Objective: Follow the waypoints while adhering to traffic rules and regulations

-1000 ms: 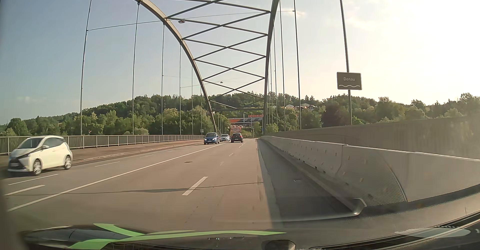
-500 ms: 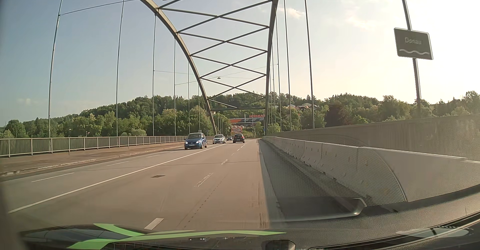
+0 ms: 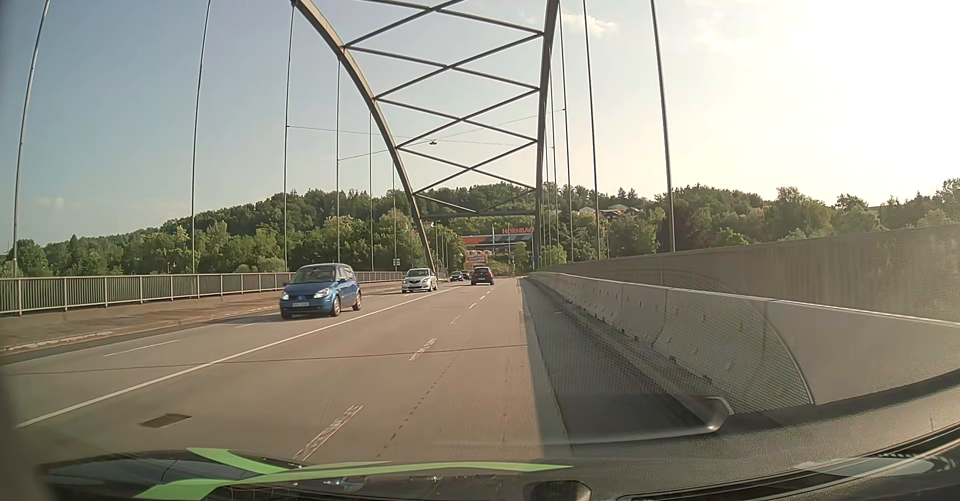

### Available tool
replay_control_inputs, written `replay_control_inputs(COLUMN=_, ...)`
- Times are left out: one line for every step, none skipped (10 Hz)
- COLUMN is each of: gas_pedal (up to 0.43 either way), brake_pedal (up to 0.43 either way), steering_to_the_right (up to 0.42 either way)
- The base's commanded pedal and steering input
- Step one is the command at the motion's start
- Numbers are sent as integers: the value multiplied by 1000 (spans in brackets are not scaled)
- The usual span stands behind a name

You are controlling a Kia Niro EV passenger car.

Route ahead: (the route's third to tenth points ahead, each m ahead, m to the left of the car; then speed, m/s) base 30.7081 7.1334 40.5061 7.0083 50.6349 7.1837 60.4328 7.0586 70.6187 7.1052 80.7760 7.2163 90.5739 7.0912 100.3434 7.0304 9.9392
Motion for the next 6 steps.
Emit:
replay_control_inputs(gas_pedal=177, brake_pedal=0, steering_to_the_right=-9)
replay_control_inputs(gas_pedal=189, brake_pedal=0, steering_to_the_right=-5)
replay_control_inputs(gas_pedal=189, brake_pedal=0, steering_to_the_right=-1)
replay_control_inputs(gas_pedal=189, brake_pedal=0, steering_to_the_right=1)
replay_control_inputs(gas_pedal=189, brake_pedal=0, steering_to_the_right=1)
replay_control_inputs(gas_pedal=189, brake_pedal=0, steering_to_the_right=0)
